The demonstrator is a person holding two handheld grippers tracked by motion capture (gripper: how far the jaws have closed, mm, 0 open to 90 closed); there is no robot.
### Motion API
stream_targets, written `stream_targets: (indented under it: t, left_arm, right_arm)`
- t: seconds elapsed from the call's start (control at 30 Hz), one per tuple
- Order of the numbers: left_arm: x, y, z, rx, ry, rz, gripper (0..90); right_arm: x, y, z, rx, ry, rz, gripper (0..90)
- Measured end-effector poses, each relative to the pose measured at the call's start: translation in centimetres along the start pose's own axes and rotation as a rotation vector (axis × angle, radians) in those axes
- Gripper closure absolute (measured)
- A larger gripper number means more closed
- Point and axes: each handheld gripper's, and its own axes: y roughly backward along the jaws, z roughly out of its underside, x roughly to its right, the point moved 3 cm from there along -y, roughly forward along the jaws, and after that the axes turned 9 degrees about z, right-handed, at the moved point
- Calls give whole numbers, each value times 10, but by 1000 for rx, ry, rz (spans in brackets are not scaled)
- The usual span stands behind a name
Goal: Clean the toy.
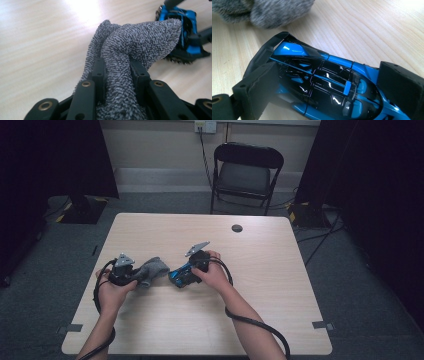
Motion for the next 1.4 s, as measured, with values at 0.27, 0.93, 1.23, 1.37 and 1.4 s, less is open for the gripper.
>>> stream_targets:
  t: [0.27, 0.93, 1.23, 1.37, 1.4]
  left_arm:
    - [-4, -21, -25, -1, -22, -8, 700]
    - [8, -92, -68, -32, -63, 5, 697]
    - [22, -114, -67, -82, -92, 41, 664]
    - [22, -116, -65, -88, -92, 54, 606]
    - [23, -117, -65, -83, -79, 62, 587]
  right_arm:
    - [0, 0, 0, 0, 4, -2, 30]
    - [1, 0, 1, 5, 2, -8, 31]
    - [1, 0, 1, 13, 0, -7, 32]
    - [1, 0, 2, 16, -1, -6, 32]
    - [1, 0, 2, 17, -1, -6, 32]
